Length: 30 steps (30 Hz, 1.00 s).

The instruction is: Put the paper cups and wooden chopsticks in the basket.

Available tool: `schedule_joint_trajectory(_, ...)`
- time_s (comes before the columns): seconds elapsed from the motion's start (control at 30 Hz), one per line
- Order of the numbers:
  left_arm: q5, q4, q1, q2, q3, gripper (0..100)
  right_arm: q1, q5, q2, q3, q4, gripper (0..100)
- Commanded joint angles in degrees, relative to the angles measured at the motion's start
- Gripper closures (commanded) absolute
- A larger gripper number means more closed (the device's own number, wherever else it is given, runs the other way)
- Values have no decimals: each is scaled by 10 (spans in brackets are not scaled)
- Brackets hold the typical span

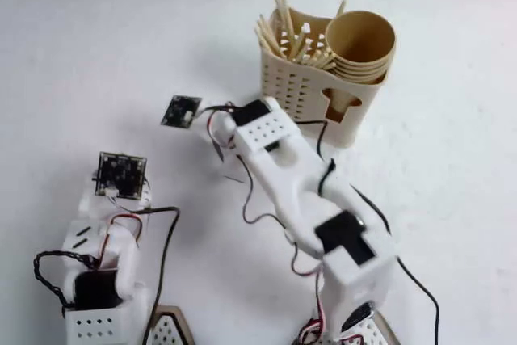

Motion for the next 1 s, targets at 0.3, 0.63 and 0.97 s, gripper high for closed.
schedule_joint_trajectory(0.3,-5,-14,-7,-6,-4,976,13,7,162,-146,4,859)
schedule_joint_trajectory(0.63,-5,-14,-7,-6,-4,976,15,4,215,-232,92,981)
schedule_joint_trajectory(0.97,-5,-14,-7,-6,-4,976,-12,-29,88,-269,180,981)
